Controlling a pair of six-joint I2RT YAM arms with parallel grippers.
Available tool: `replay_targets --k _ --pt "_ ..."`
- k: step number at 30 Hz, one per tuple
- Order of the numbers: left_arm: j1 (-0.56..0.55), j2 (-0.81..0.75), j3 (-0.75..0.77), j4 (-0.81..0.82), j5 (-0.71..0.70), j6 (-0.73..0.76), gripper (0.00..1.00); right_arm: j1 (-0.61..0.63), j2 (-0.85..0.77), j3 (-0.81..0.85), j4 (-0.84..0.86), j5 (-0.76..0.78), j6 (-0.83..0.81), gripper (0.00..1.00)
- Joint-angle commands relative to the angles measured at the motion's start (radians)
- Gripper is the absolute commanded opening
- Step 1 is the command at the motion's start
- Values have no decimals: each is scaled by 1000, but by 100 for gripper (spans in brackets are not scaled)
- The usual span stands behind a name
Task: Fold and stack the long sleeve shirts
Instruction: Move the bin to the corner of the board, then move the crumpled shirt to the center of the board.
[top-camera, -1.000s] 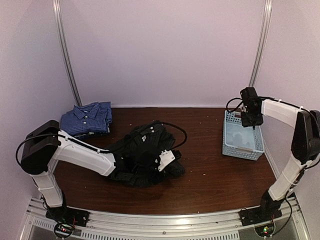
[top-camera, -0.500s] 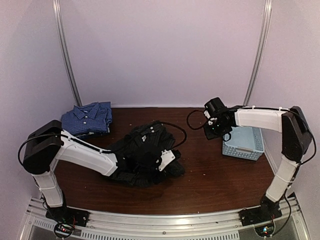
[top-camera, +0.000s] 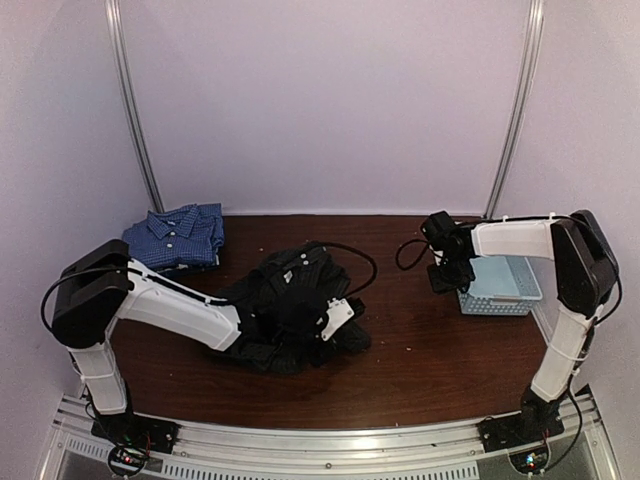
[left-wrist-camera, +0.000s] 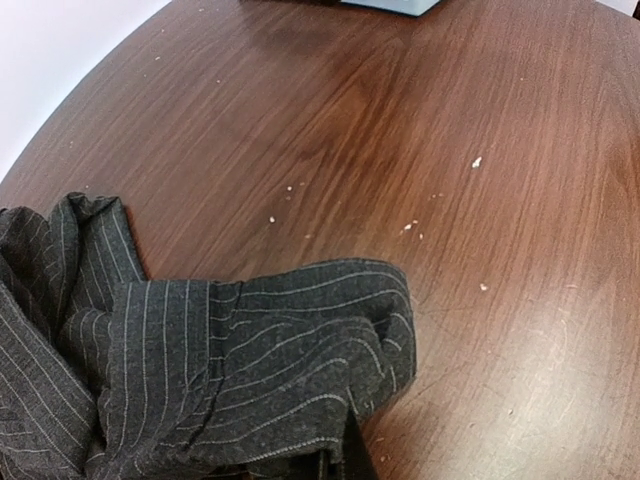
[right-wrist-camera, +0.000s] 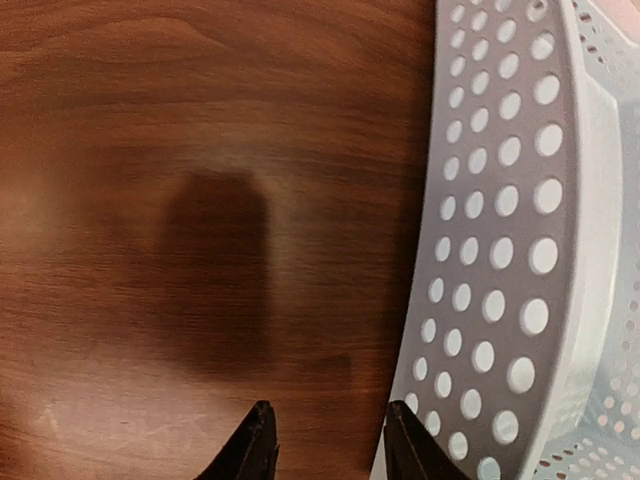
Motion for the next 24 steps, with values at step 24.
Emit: replay_targets --k 24 --pt "-183 192 440 -108 263 145 38 -77 -187 -143 269 -381 -2 52"
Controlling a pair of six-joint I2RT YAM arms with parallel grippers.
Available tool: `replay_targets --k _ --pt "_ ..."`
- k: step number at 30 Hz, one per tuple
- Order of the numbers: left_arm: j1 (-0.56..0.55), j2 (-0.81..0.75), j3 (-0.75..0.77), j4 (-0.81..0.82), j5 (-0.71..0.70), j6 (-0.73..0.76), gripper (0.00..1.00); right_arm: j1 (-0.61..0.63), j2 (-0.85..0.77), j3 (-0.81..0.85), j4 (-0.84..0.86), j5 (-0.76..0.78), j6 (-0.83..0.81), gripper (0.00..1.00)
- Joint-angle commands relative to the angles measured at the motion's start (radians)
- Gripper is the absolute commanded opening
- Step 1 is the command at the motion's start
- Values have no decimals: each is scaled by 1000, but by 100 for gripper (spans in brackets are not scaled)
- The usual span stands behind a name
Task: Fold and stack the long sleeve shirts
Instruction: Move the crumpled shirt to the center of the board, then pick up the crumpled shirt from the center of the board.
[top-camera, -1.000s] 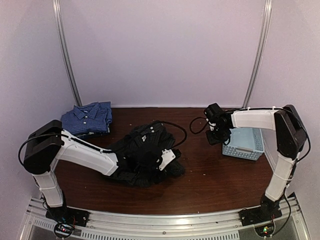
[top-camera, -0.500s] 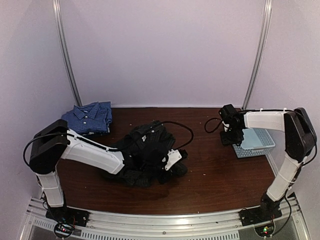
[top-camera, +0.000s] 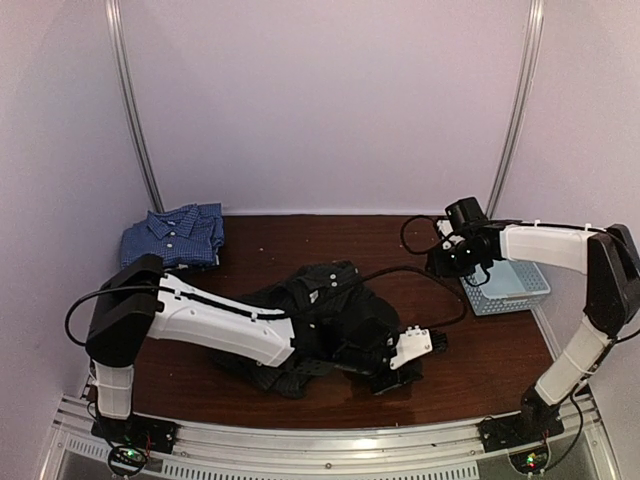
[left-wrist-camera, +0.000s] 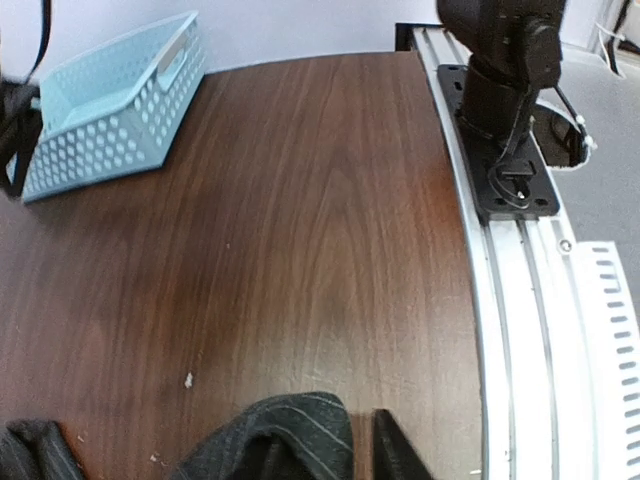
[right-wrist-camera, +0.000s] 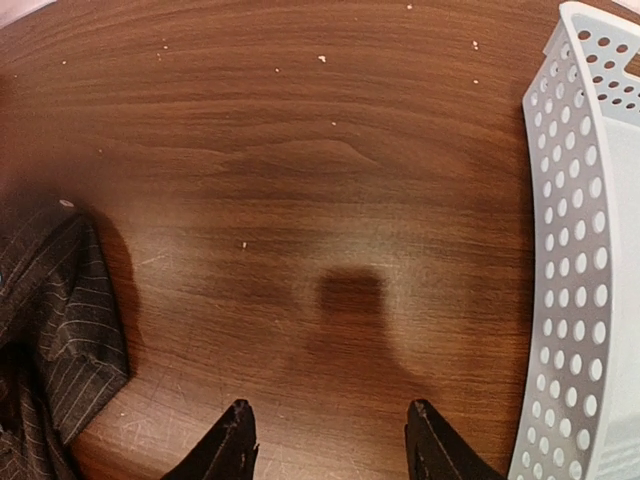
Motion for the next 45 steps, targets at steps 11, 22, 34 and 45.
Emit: replay_targets --k 11,22,34,45 --pt "64 -313 -274 119 -166 -71 81 109 7 -67 164 -151 -18 58" --pt "322 -784 -620 99 -259 -257 98 348 170 34 260 -236 75 62" --pt "454 -815 -639 -34 -393 -377 98 487 260 153 264 -240 156 61" --pt "453 -768 -658 2 -333 -407 96 486 325 177 335 -235 218 52"
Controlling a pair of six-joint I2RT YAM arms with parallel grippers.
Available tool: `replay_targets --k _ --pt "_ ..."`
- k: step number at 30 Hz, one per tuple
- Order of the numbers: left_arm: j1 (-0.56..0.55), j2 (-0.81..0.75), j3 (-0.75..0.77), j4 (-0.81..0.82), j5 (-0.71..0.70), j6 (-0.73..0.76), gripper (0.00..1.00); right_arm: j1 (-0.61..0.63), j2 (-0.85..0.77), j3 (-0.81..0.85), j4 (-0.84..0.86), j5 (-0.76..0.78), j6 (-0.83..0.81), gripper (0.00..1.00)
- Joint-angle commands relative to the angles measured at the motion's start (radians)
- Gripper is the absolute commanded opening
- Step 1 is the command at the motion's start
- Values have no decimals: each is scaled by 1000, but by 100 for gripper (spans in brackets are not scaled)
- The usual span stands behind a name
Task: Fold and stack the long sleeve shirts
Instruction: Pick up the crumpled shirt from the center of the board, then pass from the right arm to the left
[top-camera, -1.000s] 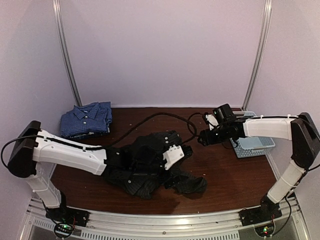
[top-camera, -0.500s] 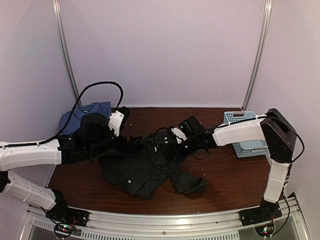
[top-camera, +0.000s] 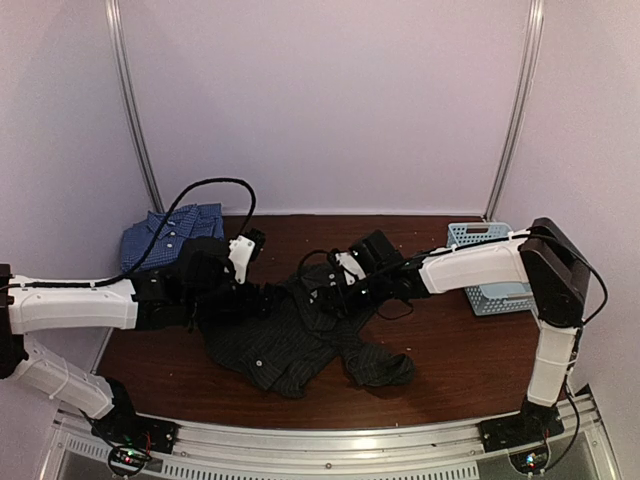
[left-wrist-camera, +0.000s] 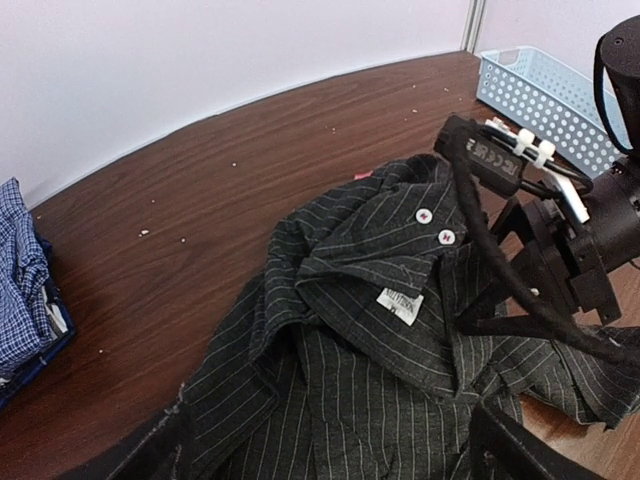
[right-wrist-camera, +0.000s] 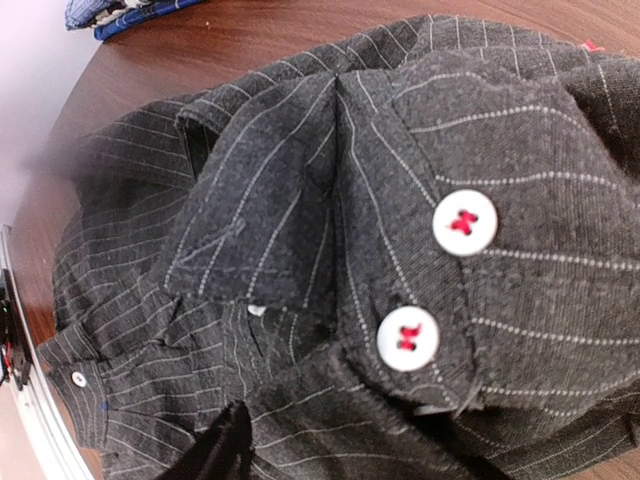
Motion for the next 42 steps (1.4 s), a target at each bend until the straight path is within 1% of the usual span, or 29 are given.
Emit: replay_targets --k 1,5,8,14,20,24,27,28,32,36,39,42 --pt "7 10 -15 50 31 -22 96 1 39 40 72 -3 40 46" --pt "6 32 -37 85 70 -34 96 1 20 42 152 -36 82 28" --pt "6 40 -54 125 107 -44 96 -1 -10 67 175 -33 99 19" --pt "6 26 -79 209 183 -11 96 -19 -128 155 185 -13 126 7" --pt "5 -19 -33 254 228 62 96 -44 -196 259 174 -85 163 5" --pt "5 -6 46 246 230 84 96 -44 -213 292 182 -117 195 5" --pt "5 34 105 224 263 49 96 -44 -230 296 198 -120 209 5" --pt "5 42 115 227 296 31 96 -44 -234 299 198 -120 209 5" --pt "5 58 101 316 399 -51 96 -44 -238 303 196 -125 207 5" --pt "5 85 107 339 457 -91 96 -45 -240 303 195 -125 204 5" --pt "6 105 100 348 449 -121 94 -45 -241 303 197 -124 203 5" --pt "5 140 103 365 429 -147 89 -45 -242 298 210 -132 208 5"
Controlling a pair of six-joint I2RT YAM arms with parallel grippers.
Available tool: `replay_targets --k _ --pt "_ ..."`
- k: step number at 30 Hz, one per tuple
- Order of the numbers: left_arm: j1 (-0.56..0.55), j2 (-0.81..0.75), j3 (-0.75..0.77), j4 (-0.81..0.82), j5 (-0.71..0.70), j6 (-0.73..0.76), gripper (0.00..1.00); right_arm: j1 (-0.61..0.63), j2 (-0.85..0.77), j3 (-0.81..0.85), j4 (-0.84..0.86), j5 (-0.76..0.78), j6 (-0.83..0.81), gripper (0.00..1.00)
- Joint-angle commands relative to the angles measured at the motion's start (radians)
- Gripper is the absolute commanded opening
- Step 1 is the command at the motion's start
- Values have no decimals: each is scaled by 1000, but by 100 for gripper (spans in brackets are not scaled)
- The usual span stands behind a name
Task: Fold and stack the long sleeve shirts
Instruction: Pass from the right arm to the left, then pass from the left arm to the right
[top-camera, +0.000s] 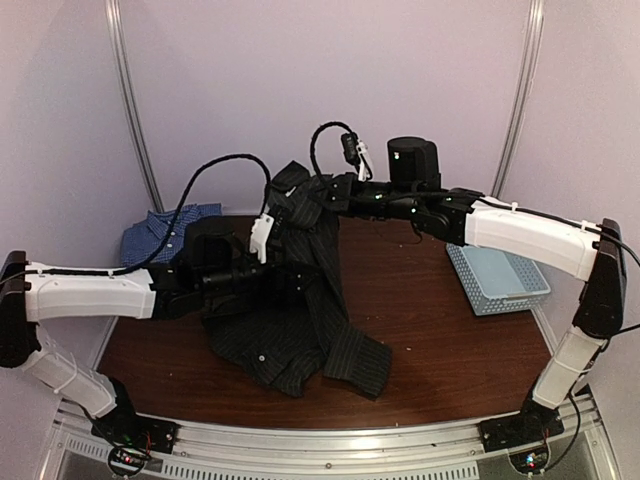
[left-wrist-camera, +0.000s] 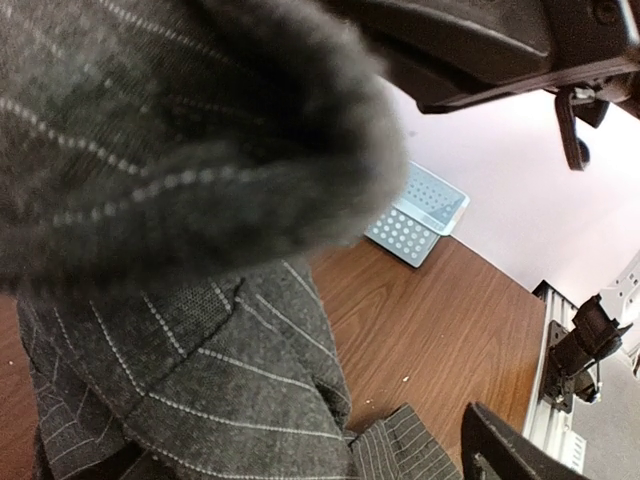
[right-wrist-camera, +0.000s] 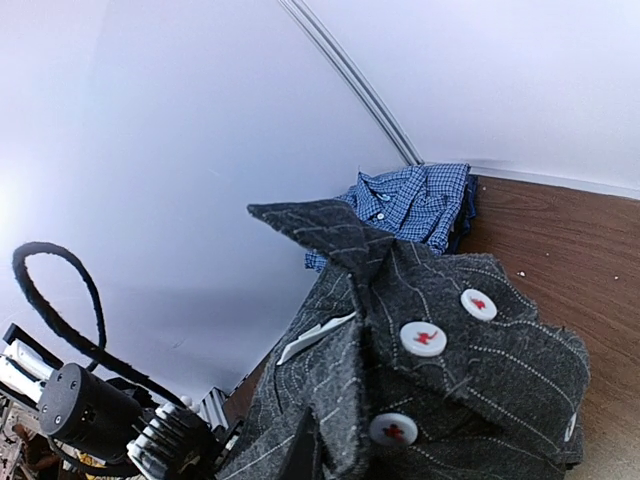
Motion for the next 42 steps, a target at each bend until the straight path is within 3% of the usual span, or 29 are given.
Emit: replay_targets --k 1,8,10,11,15,20,24,33,42 --pt "4 52 12 87 13 -64 85 -5 -29 18 52 -16 10 4" --pt "6 95 54 104 0 -49 28 -27 -47 -11 29 14 -9 6" --pt "7 73 70 84 -8 -18 3 -45 -57 -37 23 20 -14 7" --pt "8 60 85 62 -14 -1 0 -56 -64 -49 21 21 -15 8" --pt "10 -6 186 -119 -9 86 0 -116 -80 -100 -3 29 -21 18" --pt "31 -89 378 -370 -4 150 0 -145 -114 -188 -54 95 -79 44" --pt "99 -143 471 -411 52 106 0 -142 -175 -364 50 75 -72 67" --pt "179 -28 728 -521 148 37 0 -63 -272 -719 339 56 -36 77" --pt "205 65 843 -514 270 -53 0 0 -176 -804 529 18 -96 87"
